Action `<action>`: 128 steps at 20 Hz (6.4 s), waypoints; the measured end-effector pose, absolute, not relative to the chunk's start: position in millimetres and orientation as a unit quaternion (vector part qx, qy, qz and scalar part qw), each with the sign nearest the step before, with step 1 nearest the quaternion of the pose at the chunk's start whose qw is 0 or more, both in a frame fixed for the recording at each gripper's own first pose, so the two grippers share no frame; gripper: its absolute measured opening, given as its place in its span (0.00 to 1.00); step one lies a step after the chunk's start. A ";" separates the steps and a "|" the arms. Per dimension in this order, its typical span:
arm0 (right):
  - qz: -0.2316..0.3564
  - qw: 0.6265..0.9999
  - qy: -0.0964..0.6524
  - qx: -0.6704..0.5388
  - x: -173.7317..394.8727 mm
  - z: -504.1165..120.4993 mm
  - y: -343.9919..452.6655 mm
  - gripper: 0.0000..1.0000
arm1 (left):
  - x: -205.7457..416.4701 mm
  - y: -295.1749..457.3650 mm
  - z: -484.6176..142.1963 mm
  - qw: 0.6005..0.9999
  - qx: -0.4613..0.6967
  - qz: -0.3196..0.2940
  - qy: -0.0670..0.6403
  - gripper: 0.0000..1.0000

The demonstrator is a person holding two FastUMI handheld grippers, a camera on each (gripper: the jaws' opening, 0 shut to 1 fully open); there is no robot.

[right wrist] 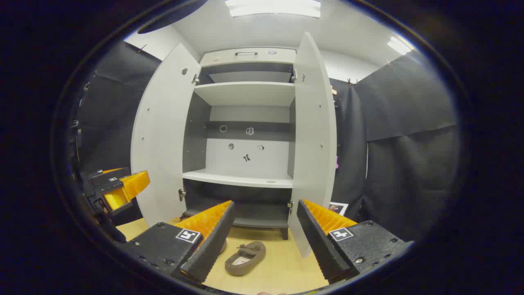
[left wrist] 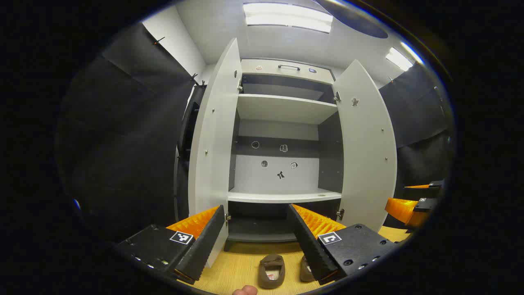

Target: Grab one shoe with the right hand and put it into the shoe cabinet, grab the other shoe with the left hand and put it into the shoe cabinet; then close the right door with the right hand and the left door with the left hand.

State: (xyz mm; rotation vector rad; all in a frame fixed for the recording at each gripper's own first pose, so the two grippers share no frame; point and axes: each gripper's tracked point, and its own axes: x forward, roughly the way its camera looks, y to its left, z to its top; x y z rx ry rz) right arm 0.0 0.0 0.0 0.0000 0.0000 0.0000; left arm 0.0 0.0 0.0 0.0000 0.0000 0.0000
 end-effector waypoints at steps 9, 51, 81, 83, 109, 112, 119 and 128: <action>0.008 1.000 0.003 -0.002 2.9 -4.0 -0.6 0.99 | 2.8 -4.7 -4.7 1.000 0.003 0.001 0.007 0.95; 0.105 0.912 0.394 -0.031 119.5 -320.3 98.8 0.76 | -3.9 48.9 -25.2 0.997 -0.003 0.070 0.036 0.95; 0.100 0.980 0.171 -0.030 101.8 -181.1 53.8 0.04 | 4.3 7.1 -40.5 0.999 -0.013 0.009 0.049 0.95; 0.113 0.984 0.131 -0.033 96.9 -133.9 56.3 0.04 | 6.2 -0.8 -37.0 0.999 -0.013 0.003 0.041 0.95; 0.033 0.963 0.245 -0.112 386.9 -4.5 67.7 0.04 | 1.5 8.8 -39.9 0.999 -0.006 0.022 0.031 0.95; 0.027 0.960 0.254 -0.111 389.8 -5.2 66.7 0.04 | 1.1 11.2 -38.9 0.999 -0.006 0.024 0.028 0.95; 0.008 0.962 0.244 -0.121 393.8 -1.3 64.1 0.18 | -0.2 12.9 -39.7 0.999 -0.010 0.025 0.028 0.95; 0.045 0.977 0.184 -0.099 339.0 52.3 62.8 0.68 | 4.0 9.1 -37.4 0.999 -0.016 0.015 0.024 0.95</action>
